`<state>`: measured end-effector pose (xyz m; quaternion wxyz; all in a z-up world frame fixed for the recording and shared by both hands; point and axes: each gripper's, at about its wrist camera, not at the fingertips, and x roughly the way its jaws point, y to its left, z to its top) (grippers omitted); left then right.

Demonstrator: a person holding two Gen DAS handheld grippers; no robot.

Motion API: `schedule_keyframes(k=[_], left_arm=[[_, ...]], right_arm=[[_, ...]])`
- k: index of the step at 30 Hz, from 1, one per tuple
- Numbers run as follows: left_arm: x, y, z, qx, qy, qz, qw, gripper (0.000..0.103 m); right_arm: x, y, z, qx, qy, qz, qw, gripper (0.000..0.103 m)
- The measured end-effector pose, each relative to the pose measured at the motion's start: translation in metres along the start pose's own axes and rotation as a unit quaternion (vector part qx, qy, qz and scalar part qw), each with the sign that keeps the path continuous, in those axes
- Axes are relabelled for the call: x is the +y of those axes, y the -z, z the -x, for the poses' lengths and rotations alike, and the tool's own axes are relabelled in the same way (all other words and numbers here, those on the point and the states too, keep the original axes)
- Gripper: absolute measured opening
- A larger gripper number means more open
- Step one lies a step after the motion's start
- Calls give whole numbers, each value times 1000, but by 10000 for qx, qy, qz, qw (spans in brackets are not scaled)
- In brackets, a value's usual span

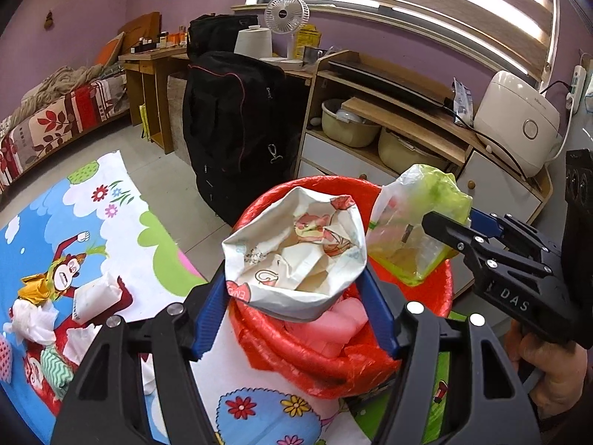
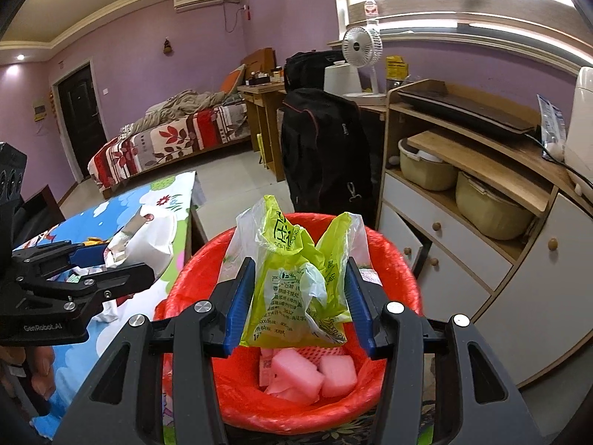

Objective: Collect trash
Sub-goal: 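Carry the paper bag and plastic bag over the red wastebasket, then open both grippers to drop the two bags into the wastebasket, then move both grippers back to the remaining trash on the bedspread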

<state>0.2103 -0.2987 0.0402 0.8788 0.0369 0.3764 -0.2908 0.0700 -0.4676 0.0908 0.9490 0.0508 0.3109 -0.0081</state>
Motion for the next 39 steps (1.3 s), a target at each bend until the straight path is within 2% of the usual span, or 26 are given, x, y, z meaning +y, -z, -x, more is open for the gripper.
schedule_keyframes(k=[10, 14, 17, 19, 31, 39], left_arm=[[-7, -10, -5, -81, 159, -14, 9998, 66], [-9, -12, -6, -67, 278, -11, 9996, 68], [-6, -12, -9, -42, 346, 75, 9994, 82], [-4, -11, -10, -8, 383, 122, 9992, 82], [12, -6, 1, -127, 107, 305, 9994, 82], [29, 0, 21, -300, -118, 457, 9984, 82]], right_arm=[[-10, -4, 1, -67, 45, -56, 10000, 52], [-14, -6, 2, -111, 63, -86, 9999, 62], [-14, -6, 3, -134, 97, -109, 9998, 70], [-16, -7, 3, -154, 139, -120, 9997, 71], [-16, -6, 5, -167, 79, -151, 9997, 72], [0, -10, 9, -287, -92, -99, 9995, 79]])
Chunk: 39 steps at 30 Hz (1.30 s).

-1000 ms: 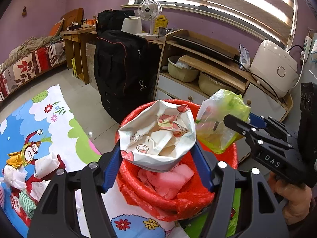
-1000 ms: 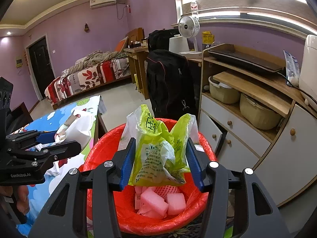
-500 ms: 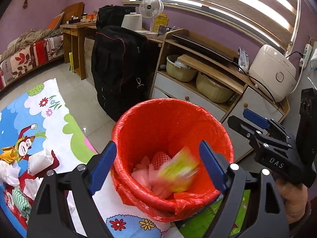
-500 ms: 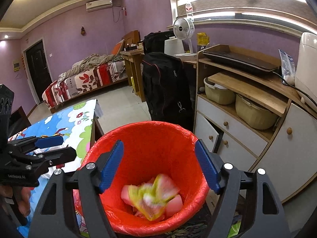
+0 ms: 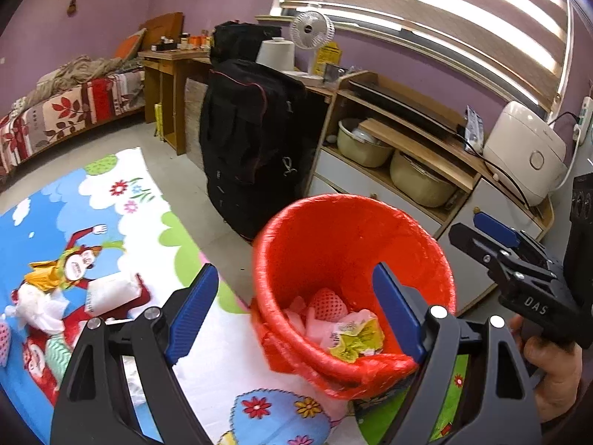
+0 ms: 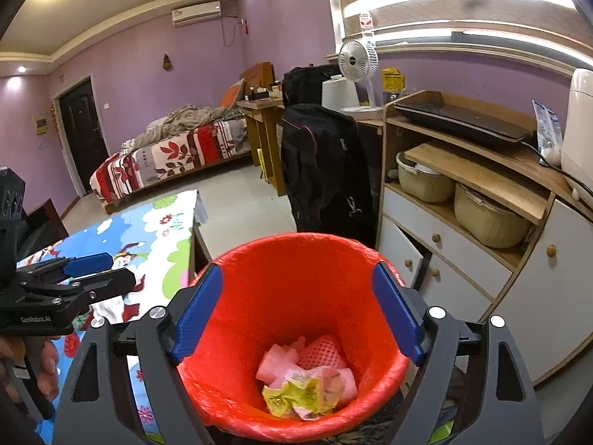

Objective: Collect trash
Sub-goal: 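Move both grippers back to the remaining trash on the bedspread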

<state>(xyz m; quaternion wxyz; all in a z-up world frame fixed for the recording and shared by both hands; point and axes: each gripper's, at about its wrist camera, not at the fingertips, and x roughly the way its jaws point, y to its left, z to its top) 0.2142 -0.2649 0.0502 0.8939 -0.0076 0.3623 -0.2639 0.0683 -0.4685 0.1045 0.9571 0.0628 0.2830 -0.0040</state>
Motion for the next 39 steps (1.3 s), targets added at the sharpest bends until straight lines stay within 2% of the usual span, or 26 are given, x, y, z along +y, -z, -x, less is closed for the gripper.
schedule_keyframes(k=[13, 18, 22, 29, 39], left_arm=[[54, 9, 55, -442, -577, 316, 9969, 82], [87, 18, 84, -624, -880, 561, 9926, 82], [114, 24, 105, -755, -1100, 776, 9880, 82], [154, 33, 137, -971, -1398, 1143, 9788, 82], [185, 43, 154, -1058, -1700, 1421, 9694, 82]], right_arm=[[38, -7, 1, -86, -308, 115, 9994, 84], [55, -10, 1, -107, -455, 204, 9987, 84], [63, -11, -3, 25, -579, 0, 9983, 84], [88, -14, -4, 7, -653, 266, 9975, 84], [130, -9, -12, 51, -923, 587, 9940, 84]])
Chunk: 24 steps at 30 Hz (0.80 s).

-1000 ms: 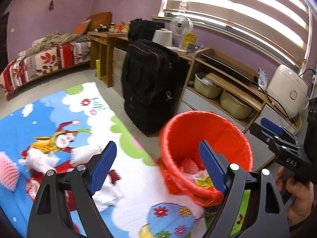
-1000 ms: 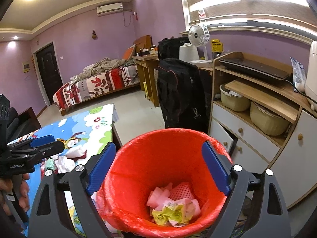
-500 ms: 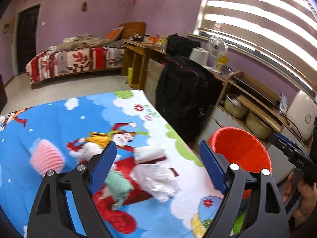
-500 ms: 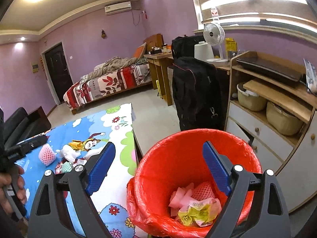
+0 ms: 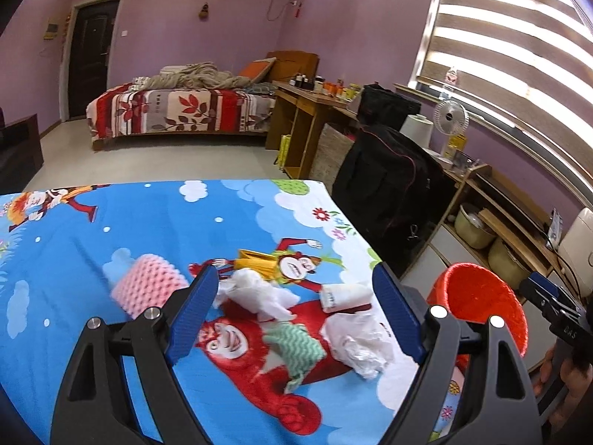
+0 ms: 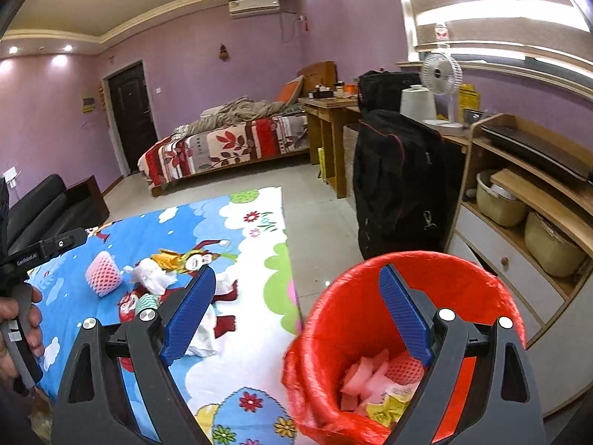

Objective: Collect trash
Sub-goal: 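Move both grippers back to the remaining trash on the bedspread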

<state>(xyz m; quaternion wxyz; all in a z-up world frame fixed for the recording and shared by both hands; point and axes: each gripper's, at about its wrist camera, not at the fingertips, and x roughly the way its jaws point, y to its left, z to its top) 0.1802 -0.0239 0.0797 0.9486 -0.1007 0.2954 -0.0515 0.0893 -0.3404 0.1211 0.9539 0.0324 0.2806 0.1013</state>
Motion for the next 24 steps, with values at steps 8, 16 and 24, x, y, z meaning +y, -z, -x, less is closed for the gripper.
schedule_keyframes(k=[8, 16, 24], left_arm=[[29, -1, -2, -29, -258, 164, 9995, 81], [61, -6, -12, -10, -606, 295, 9977, 81], [91, -2, -41, 310, -991, 284, 9942, 81]], right_arm=[[30, 0, -17, 86, -253, 245, 9993, 84], [54, 2, -31, 175, -389, 405, 9983, 84], [74, 3, -43, 261, -490, 504, 9972, 84]])
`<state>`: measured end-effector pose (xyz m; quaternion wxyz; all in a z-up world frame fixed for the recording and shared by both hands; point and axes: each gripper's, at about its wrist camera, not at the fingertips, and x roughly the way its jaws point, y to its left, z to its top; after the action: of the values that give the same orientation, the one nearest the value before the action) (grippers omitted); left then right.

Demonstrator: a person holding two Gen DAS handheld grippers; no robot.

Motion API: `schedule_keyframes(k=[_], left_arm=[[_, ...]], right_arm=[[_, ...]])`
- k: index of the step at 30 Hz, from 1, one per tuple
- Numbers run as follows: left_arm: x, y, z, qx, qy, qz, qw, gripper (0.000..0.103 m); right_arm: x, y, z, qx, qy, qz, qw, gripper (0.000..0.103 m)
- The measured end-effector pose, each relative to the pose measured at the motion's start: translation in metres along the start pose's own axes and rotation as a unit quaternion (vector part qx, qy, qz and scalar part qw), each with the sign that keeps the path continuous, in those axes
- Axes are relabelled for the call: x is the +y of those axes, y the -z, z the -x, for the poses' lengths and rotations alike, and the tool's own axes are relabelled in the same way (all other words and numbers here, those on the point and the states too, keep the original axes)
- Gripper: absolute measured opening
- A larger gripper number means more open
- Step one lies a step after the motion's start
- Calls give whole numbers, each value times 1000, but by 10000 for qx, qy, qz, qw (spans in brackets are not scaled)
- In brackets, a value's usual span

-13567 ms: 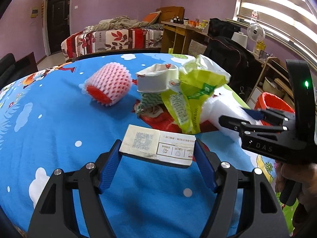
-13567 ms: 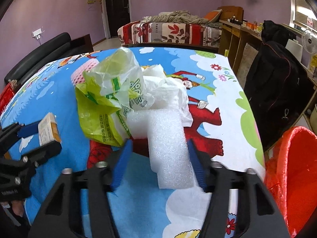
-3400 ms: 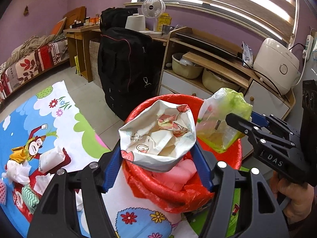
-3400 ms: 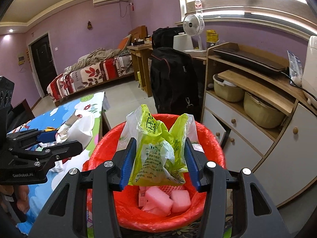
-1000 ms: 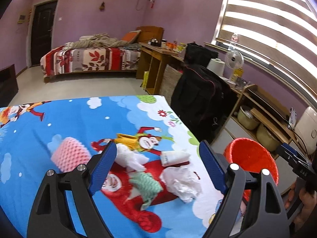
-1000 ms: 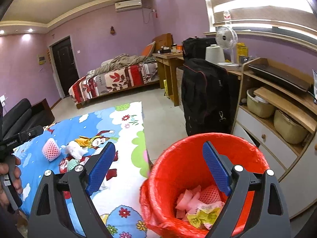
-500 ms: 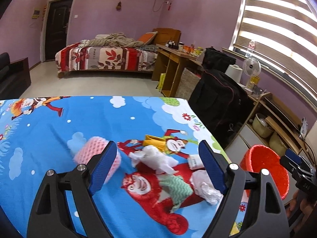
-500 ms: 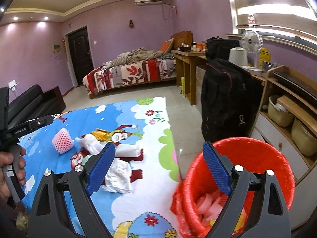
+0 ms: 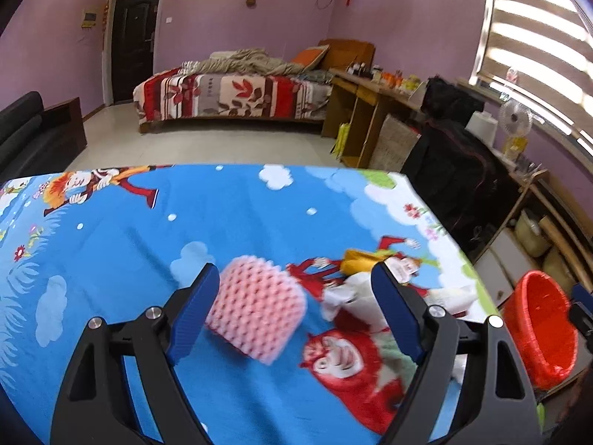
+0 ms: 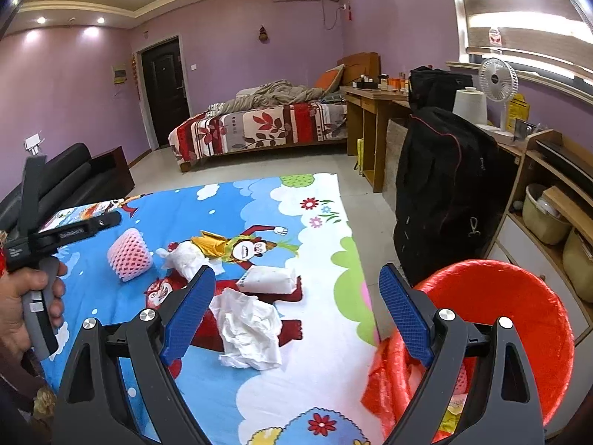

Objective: Collect trash
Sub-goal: 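Move both grippers back to the remaining trash on the bedspread, then grasp the pink foam fruit net with the left gripper, then grasp the green zigzag cloth with the right gripper while the left lifts the pink net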

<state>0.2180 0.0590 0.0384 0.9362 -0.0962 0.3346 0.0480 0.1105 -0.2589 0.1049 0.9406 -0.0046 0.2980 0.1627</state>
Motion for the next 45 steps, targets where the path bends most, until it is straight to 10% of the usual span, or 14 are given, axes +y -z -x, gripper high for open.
schedule_keyframes(k=[12, 24, 45], left_arm=[[27, 21, -59, 795, -571, 0, 9952, 81], [25, 30, -57, 930, -156, 49, 9955, 33], [14, 26, -4, 426, 108, 208, 9988, 31]], right_arm=[[22, 5, -22, 262, -143, 150, 9994, 84], [62, 17, -37, 500, -455, 425, 9968, 85], [134, 44, -107, 1198, -567, 1298, 9826, 64]])
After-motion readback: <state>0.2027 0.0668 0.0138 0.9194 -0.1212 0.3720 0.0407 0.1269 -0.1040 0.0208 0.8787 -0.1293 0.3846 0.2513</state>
